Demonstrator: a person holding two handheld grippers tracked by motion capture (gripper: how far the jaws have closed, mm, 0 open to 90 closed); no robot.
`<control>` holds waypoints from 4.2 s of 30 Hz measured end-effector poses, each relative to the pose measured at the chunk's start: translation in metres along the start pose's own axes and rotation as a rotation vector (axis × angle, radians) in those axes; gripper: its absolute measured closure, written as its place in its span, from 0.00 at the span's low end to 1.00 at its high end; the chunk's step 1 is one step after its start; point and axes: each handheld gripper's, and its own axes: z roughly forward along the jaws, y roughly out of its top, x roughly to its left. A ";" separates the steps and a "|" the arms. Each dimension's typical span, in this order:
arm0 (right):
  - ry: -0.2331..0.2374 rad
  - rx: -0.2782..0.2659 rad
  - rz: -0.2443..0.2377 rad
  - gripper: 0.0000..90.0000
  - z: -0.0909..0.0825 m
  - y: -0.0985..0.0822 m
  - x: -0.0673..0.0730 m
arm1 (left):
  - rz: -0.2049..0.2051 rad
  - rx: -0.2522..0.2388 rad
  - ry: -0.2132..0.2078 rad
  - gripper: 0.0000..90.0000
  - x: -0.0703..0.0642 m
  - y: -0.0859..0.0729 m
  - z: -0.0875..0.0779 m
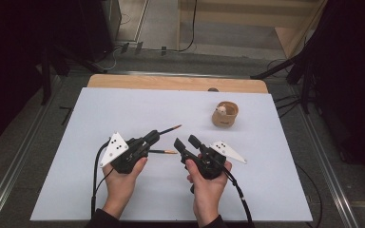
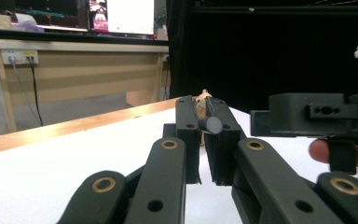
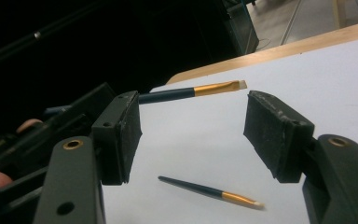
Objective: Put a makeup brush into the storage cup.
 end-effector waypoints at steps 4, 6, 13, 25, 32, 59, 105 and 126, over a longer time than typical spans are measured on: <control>0.000 0.004 0.059 0.42 0.001 -0.004 -0.002 | 0.005 -0.003 0.002 0.95 -0.002 -0.001 0.001; 0.010 0.008 0.101 0.42 0.002 -0.008 -0.003 | 0.002 -0.004 -0.002 0.95 -0.002 -0.002 0.001; 0.019 0.007 0.138 0.42 0.002 -0.011 0.000 | 0.005 -0.007 -0.006 0.95 -0.007 -0.003 0.003; 0.007 -0.029 0.300 0.38 0.000 -0.012 -0.003 | -0.001 -0.017 -0.008 0.95 -0.011 -0.008 0.005; 0.041 -0.031 0.448 0.37 0.009 -0.011 -0.005 | 0.000 -0.027 -0.020 0.95 -0.014 -0.009 0.006; 0.083 -0.014 0.693 0.57 0.031 -0.003 -0.018 | 0.010 -0.031 -0.052 0.95 -0.022 -0.012 0.008; 0.047 -0.161 -0.004 0.94 0.004 0.037 -0.032 | -0.088 0.157 -0.080 0.00 0.015 -0.010 -0.026; -0.008 -0.161 -0.188 0.94 -0.008 0.058 -0.052 | -0.037 0.130 -0.038 0.00 0.040 -0.018 -0.079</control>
